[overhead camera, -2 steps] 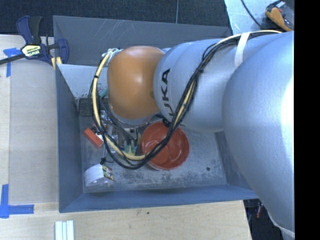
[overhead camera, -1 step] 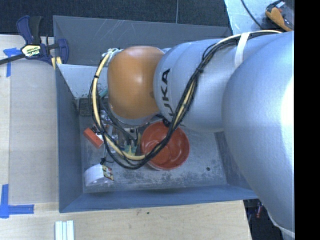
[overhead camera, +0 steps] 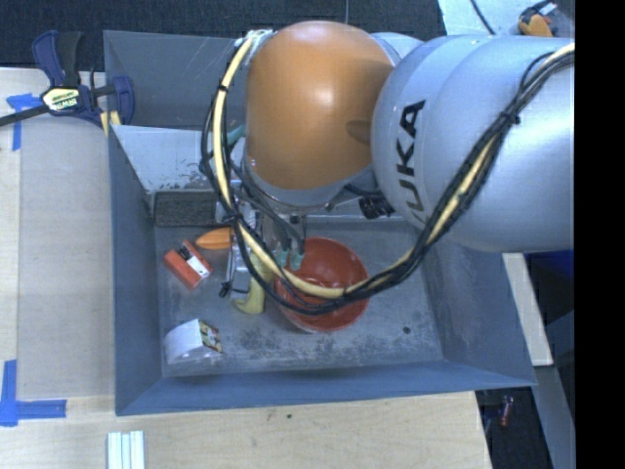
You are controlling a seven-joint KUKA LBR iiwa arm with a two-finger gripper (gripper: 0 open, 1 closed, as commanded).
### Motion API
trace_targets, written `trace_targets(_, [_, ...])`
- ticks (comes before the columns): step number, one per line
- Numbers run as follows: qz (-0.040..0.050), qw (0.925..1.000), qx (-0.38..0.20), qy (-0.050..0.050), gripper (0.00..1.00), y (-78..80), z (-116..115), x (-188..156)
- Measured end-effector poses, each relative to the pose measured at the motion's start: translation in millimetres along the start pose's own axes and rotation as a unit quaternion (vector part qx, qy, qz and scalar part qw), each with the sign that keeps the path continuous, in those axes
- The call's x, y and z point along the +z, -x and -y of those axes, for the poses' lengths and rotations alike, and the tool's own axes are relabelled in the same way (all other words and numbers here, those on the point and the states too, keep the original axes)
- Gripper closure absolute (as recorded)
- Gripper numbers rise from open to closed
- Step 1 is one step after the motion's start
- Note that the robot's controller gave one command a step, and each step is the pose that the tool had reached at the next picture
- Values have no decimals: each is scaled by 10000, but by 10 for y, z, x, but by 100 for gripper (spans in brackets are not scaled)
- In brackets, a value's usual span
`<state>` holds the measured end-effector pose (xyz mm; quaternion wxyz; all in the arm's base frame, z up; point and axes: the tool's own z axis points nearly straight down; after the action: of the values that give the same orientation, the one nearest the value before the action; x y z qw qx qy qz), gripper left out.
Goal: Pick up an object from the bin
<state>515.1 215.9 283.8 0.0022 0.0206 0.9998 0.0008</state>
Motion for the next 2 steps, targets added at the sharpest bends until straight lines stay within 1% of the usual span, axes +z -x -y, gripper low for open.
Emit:
trace_targets(1, [25, 10000, -5, 12, 0, 19, -16, -35])
trace_targets(2, [52, 9927, -1201, 14, 0, -54, 166, -50])
